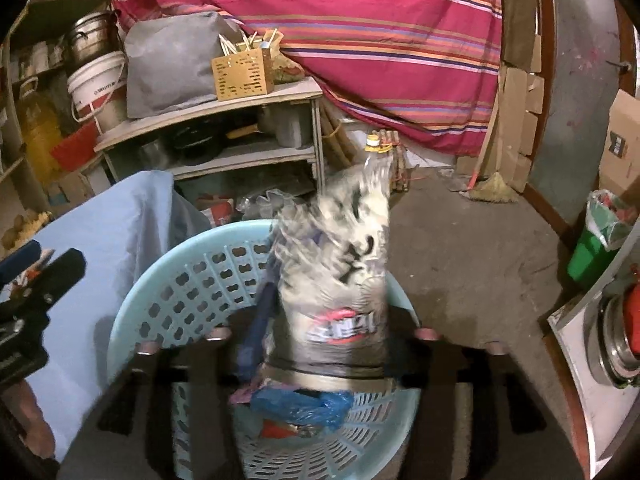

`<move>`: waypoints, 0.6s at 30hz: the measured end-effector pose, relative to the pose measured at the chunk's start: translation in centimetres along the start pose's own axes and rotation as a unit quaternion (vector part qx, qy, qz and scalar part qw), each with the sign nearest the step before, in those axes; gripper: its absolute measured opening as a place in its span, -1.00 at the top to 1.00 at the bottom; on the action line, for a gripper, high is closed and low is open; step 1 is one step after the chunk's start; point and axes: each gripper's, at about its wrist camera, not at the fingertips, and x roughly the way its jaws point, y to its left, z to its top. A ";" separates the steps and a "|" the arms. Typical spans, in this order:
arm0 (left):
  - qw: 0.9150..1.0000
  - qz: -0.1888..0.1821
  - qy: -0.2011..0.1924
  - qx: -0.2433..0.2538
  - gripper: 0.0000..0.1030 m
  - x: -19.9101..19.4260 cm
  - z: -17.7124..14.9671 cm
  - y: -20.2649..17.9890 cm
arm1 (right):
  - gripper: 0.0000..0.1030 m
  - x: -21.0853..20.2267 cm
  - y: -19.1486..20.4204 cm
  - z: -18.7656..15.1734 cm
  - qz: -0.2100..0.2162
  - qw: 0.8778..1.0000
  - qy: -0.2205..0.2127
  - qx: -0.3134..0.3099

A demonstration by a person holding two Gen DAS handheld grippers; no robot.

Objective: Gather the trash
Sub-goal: 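Open both tools to drop the pad and snack bag into the basket, then grasp the clear orange-trimmed plastic bag with the left tool while the right tool grasps the crumpled paper bag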

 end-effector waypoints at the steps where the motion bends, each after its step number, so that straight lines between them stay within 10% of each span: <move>1: 1.000 0.001 0.000 -0.001 -0.89 -0.1 0.0 0.2 | -0.32 0.0 0.2 0.0 -0.004 1.000 0.000 -0.003; 18: 0.998 0.056 -0.019 -0.029 -0.89 -3.3 -0.2 8.5 | -0.68 -0.5 4.6 1.4 -0.006 1.000 -0.005 0.002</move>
